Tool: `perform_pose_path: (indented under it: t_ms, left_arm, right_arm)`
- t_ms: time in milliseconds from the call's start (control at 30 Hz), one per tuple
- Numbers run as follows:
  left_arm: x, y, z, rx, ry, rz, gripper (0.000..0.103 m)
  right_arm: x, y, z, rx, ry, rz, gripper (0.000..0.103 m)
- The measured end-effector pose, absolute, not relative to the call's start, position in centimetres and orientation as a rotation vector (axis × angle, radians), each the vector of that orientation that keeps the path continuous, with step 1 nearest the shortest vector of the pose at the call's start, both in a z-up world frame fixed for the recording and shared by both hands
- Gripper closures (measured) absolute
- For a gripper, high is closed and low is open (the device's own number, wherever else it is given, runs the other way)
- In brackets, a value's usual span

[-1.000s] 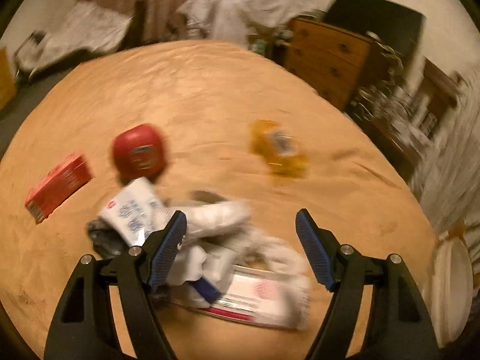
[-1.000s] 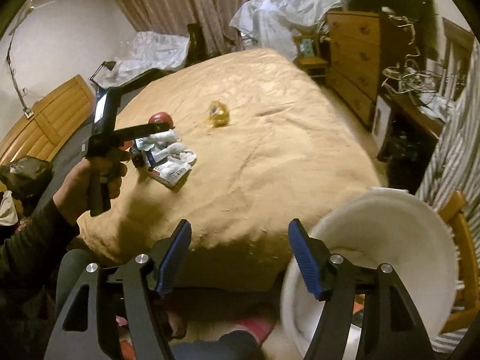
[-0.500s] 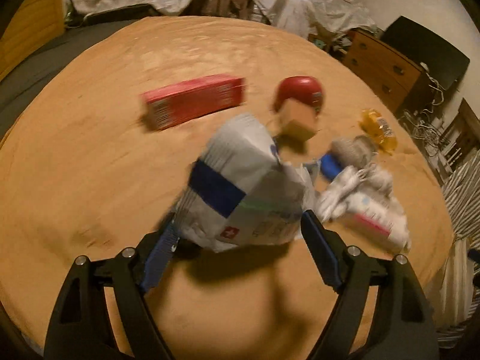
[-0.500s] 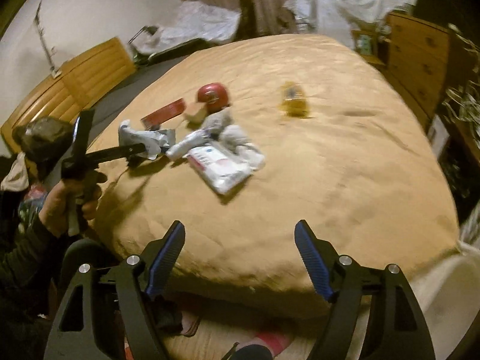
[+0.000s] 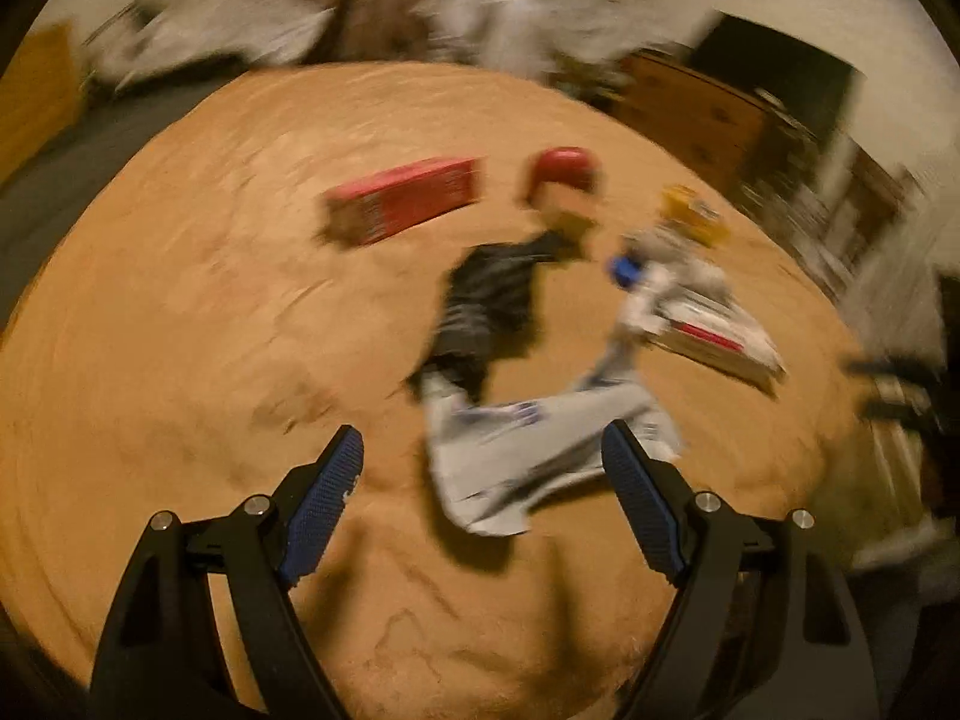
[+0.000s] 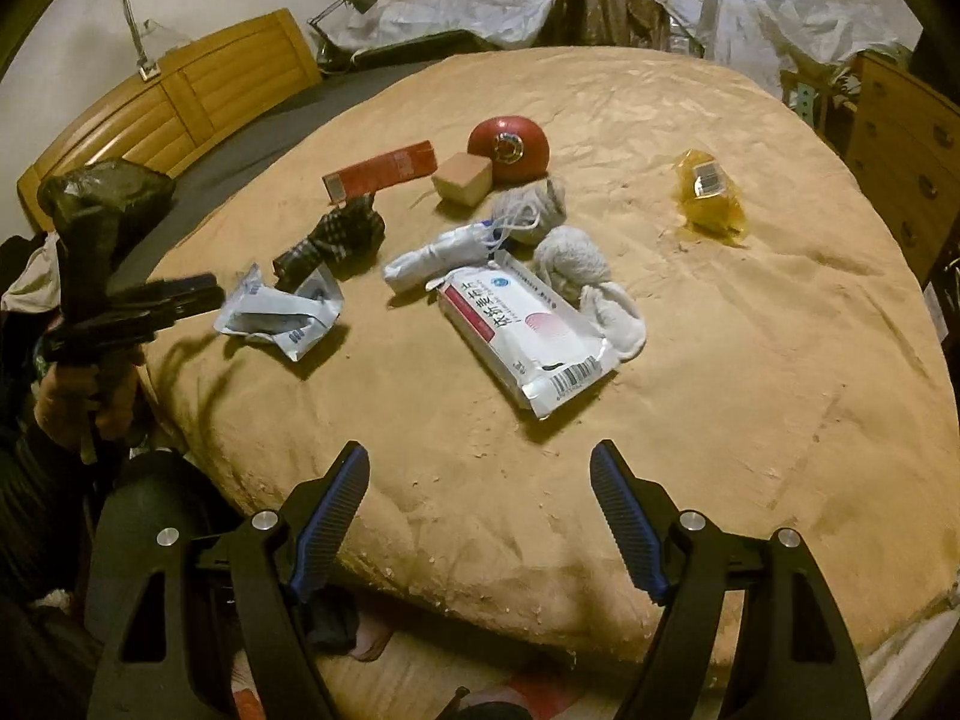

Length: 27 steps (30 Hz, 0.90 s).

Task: Collect trash
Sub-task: 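Grasp the white Ezetimibe tablet box with the right gripper while the left gripper grasps the white plastic packet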

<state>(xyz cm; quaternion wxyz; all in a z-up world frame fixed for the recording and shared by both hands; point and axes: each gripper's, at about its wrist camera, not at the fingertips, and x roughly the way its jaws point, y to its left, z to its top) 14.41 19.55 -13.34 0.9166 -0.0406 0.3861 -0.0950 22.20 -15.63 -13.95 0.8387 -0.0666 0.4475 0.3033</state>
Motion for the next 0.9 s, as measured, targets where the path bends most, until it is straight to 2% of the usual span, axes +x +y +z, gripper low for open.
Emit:
perform_pose_path:
  t_ms: [167, 400, 633, 700, 833, 900]
  left_arm:
    - [16.3, 15.4, -11.6, 0.200, 0.764, -0.336, 0.025]
    - [20.5, 11.5, -14.7, 0.455, 0.943, -0.430, 0.025]
    - [21.2, 11.0, -16.7, 0.419, 1.001, -0.430, 0.028]
    - [21.1, 11.3, -16.7, 0.370, 1.018, -0.431, 0.033]
    - [20.4, 11.2, -16.7, 0.350, 1.012, -0.407, 0.033]
    - [20.1, 11.3, -16.8, 0.323, 1.012, -0.385, 0.033]
  right_arm:
    - [23.3, -15.5, -15.0, -0.165, 0.974, 0.645, 0.026]
    - [26.1, -13.2, -15.7, -0.351, 1.031, 0.704, 0.026]
    - [29.6, -10.2, -15.4, -0.434, 1.000, 0.761, 0.029]
    - [30.8, -9.0, -16.0, -0.445, 1.017, 0.762, 0.031]
    - [32.7, -7.3, -18.6, -0.544, 1.034, 0.666, 0.031]
    - [32.9, -7.3, -19.2, -0.538, 1.036, 0.640, 0.045]
